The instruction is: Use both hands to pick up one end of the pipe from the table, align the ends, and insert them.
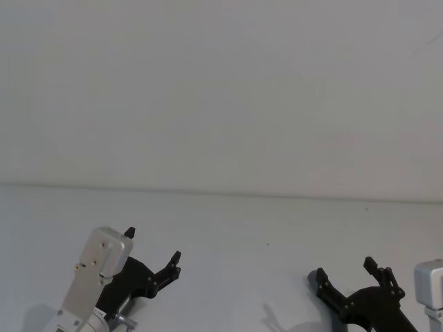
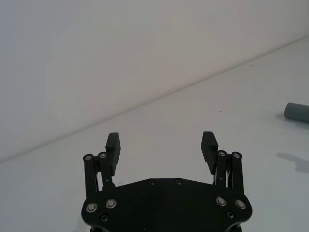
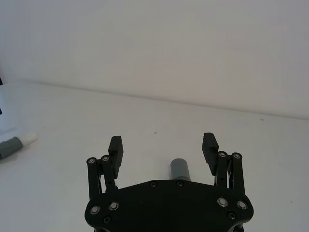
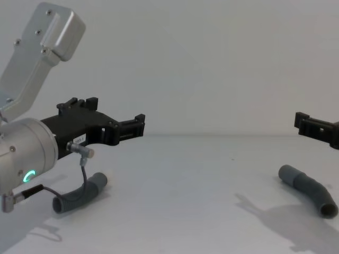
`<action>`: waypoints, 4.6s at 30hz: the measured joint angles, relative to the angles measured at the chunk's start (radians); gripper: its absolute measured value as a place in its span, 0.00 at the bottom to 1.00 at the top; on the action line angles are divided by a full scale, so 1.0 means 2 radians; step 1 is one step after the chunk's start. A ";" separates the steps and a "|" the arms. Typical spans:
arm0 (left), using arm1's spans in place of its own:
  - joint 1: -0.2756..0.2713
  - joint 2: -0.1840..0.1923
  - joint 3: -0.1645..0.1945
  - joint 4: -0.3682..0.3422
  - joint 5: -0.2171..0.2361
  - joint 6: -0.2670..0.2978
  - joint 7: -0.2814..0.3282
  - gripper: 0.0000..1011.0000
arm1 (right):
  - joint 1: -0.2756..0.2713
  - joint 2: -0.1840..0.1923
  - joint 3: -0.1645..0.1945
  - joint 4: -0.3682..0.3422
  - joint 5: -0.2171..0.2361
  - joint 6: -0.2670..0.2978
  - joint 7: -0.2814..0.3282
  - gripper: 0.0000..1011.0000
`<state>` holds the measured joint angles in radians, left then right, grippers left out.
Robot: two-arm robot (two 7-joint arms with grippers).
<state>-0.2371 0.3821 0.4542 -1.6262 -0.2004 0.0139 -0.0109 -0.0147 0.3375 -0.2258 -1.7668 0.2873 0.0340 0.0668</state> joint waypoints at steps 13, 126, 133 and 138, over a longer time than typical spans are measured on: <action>0.000 0.000 0.000 0.000 0.000 0.000 0.000 0.99 | 0.000 0.000 0.000 0.000 0.000 0.000 0.000 0.99; 0.055 -0.056 -0.059 -0.102 -0.062 0.288 0.080 0.99 | 0.000 0.000 0.000 0.000 0.000 0.000 0.000 0.99; 0.064 -0.068 -0.077 -0.112 -0.071 0.312 0.093 0.99 | 0.000 0.000 0.000 0.000 0.000 0.000 0.000 0.99; 0.066 -0.073 -0.087 -0.113 -0.076 0.323 0.096 0.99 | 0.000 0.000 0.000 0.000 0.000 0.000 0.000 0.99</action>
<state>-0.1052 0.2358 0.2799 -1.8515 -0.3516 0.6607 0.1814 -0.0146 0.3374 -0.2258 -1.7668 0.2873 0.0340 0.0668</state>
